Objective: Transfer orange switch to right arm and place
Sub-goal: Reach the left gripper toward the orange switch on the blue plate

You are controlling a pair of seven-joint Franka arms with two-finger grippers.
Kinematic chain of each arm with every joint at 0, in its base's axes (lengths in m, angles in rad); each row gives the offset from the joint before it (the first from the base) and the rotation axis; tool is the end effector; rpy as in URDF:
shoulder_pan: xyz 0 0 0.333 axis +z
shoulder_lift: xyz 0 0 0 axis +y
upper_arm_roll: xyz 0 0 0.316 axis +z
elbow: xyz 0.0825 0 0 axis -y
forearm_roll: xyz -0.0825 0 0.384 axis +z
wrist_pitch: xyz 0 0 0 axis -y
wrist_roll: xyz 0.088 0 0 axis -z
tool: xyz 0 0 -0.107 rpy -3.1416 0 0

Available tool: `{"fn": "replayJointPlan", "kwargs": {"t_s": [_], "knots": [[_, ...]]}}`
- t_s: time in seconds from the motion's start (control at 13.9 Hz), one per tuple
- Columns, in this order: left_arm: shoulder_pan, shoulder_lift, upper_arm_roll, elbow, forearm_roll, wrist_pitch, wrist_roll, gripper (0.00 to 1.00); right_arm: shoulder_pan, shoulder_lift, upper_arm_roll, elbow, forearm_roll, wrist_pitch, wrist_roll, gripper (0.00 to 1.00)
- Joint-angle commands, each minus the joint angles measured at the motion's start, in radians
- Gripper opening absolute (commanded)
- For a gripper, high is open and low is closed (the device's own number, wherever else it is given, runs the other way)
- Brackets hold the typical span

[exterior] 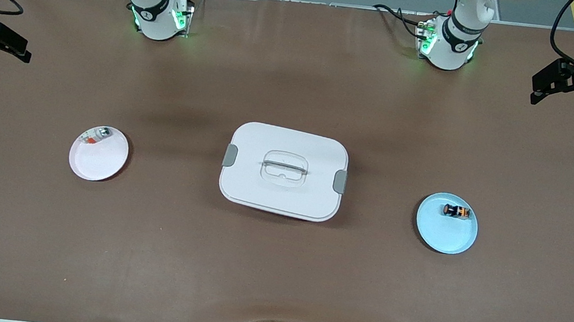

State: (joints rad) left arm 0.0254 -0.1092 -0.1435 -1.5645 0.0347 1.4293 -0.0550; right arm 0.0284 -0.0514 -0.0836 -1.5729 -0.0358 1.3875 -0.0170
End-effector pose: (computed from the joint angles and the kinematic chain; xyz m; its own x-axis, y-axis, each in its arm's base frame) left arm 0.5015 -0.0603 0.6726 0.9981 -0.0569 -0.0242 -0.0581 -0.9970 -0.0514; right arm 0.5175 -0.0342 0.6363 0.9900 -0.0435 -0.1342 -0.0400 -0.9988 0.0292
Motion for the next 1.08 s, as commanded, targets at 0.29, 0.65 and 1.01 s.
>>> {"fn": "replayJointPlan", "kwargs": {"t_s": [0.29,0.65,1.01], "knots": [[0.007,0.04,0.002,0.027,-0.016,-0.017,0.009,1.0,0.002,-0.008,-0.002,0.007,0.008,-0.01,-0.003,1.0],[0.082,0.129,0.004,-0.052,-0.015,0.1,0.009,1.0,0.002,-0.007,-0.001,0.007,0.008,-0.01,-0.003,1.0],[0.08,0.148,0.004,-0.306,-0.009,0.409,0.009,1.0,0.004,-0.007,-0.001,0.007,0.008,-0.008,-0.003,1.0]]}}
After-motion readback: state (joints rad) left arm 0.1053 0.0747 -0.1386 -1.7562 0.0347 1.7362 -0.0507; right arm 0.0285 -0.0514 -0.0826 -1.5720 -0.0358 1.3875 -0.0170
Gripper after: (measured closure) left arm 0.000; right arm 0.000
